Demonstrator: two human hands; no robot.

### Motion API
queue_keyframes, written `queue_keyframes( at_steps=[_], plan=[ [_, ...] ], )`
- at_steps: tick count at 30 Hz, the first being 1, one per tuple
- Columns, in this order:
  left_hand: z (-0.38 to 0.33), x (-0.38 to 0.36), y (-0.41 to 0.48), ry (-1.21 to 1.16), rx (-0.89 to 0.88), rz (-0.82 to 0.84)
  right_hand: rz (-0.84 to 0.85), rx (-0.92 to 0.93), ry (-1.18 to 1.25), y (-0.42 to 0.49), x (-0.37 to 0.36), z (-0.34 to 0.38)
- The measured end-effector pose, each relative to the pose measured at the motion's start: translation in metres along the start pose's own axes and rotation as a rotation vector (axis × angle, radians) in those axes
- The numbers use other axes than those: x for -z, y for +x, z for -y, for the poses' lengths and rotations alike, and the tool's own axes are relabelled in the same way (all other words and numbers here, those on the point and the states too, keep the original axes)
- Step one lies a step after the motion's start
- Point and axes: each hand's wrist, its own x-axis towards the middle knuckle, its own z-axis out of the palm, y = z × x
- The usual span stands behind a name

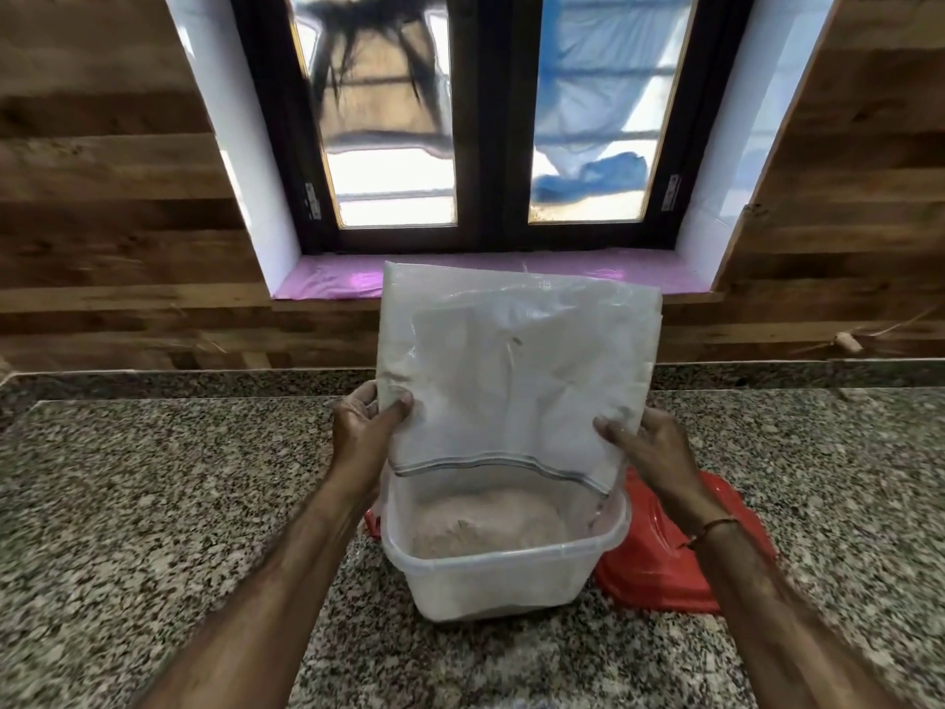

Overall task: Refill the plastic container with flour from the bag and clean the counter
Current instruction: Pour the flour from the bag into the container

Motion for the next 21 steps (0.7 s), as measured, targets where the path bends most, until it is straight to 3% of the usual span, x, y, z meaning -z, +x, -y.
queue_keyframes(
  at_steps=[7,12,18,21],
  plan=[
    [-0.011,-0.004,0.029,-0.025,0.076,-0.035,-0.030,-0.041,0.048,0.015,-0.003,0.034],
    [-0.029,0.017,0.062,-0.094,0.282,-0.071,0.059,-0.255,0.204,0.035,-0.016,0.079],
    [-0.053,0.131,0.092,-0.200,0.432,0.050,0.250,-0.375,0.180,0.034,-0.107,0.150],
    [-0.050,0.206,0.087,-0.106,0.441,0.103,0.341,-0.390,0.160,0.035,-0.173,0.157]
  ],
)
